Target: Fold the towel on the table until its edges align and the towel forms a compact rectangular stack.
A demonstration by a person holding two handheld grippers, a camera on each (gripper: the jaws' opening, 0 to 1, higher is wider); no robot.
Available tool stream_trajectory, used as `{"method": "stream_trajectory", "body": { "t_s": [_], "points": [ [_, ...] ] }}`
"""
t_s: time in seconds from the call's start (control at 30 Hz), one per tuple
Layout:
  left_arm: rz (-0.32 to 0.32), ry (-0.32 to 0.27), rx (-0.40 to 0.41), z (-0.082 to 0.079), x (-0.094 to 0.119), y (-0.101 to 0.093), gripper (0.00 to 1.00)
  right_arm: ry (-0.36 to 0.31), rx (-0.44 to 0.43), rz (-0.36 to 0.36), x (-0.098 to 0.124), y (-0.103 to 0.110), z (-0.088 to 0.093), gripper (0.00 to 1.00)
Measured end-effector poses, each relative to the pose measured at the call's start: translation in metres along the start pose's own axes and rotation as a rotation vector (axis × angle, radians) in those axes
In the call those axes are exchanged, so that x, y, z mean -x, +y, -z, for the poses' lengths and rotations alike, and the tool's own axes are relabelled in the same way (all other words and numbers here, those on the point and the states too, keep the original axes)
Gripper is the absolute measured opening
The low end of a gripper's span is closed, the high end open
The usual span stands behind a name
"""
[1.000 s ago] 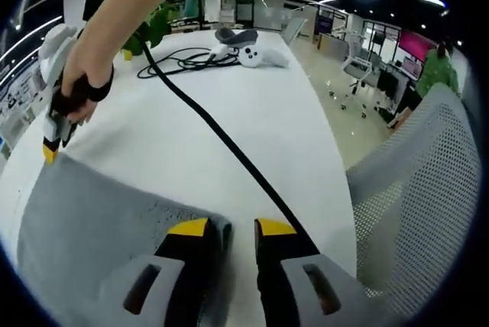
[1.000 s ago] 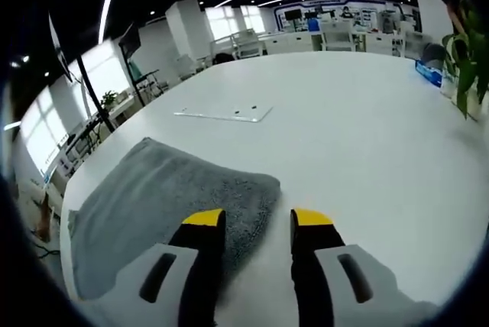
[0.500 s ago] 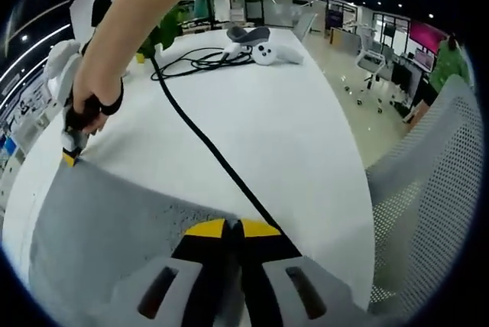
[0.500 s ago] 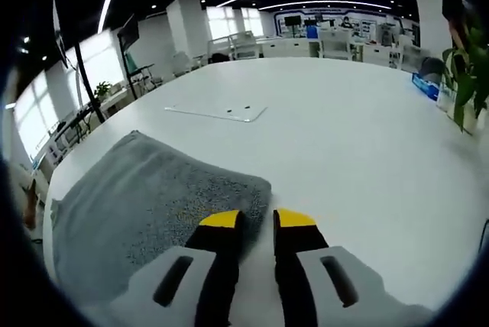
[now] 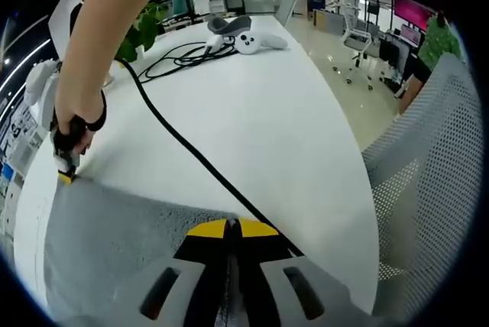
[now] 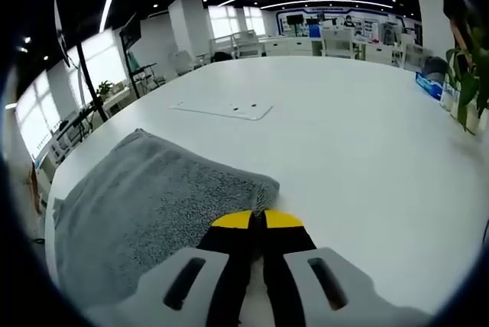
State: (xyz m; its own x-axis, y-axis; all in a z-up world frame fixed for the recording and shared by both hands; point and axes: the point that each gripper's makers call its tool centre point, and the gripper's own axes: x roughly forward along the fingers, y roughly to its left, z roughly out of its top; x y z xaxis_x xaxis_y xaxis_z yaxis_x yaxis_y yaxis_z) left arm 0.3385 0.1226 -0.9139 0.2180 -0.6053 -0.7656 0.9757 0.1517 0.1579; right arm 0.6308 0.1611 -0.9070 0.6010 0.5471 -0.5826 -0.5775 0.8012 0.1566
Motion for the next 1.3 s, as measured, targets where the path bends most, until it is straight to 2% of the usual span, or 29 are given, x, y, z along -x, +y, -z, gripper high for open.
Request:
{"method": "stream_trajectory", "body": {
  "t_s": [0.07, 0.3, 0.43, 0.53, 0.57, 0.63, 0.9, 1.1, 1.3],
  "points": [
    [0.002, 0.011, -0.024, 0.000, 0.001, -0.002, 0.03, -0.004, -0.010, -0.002, 0.003, 0.001, -0.002, 0.01],
    [0.002, 0.021, -0.022, 0.001, 0.005, -0.007, 0.03, 0.007, 0.003, -0.009, 0.010, 0.004, -0.002, 0.01],
    [0.000, 0.005, -0.008, -0.003, 0.010, -0.006, 0.03, -0.004, -0.019, -0.011, 0.017, 0.005, -0.008, 0.01],
    [-0.023, -0.033, 0.033, -0.009, 0.016, -0.003, 0.03, -0.005, -0.013, -0.012, 0.019, 0.008, -0.012, 0.01],
    [-0.041, -0.065, 0.064, -0.014, 0.019, -0.002, 0.03, -0.007, -0.012, -0.011, 0.020, 0.008, -0.015, 0.01],
    [-0.053, -0.075, 0.068, -0.017, 0.023, -0.001, 0.03, -0.009, -0.013, -0.010, 0.022, 0.008, -0.017, 0.01],
    [-0.119, -0.210, 0.157, -0.043, 0.042, 0.008, 0.03, -0.017, -0.021, 0.015, 0.034, 0.003, -0.026, 0.01],
    [-0.134, -0.257, 0.198, -0.051, 0.053, 0.014, 0.03, -0.024, -0.026, 0.027, 0.044, 0.000, -0.032, 0.01],
    [-0.172, -0.312, 0.248, -0.055, 0.070, 0.024, 0.03, -0.030, -0.024, 0.037, 0.049, 0.005, -0.040, 0.01]
  ]
}}
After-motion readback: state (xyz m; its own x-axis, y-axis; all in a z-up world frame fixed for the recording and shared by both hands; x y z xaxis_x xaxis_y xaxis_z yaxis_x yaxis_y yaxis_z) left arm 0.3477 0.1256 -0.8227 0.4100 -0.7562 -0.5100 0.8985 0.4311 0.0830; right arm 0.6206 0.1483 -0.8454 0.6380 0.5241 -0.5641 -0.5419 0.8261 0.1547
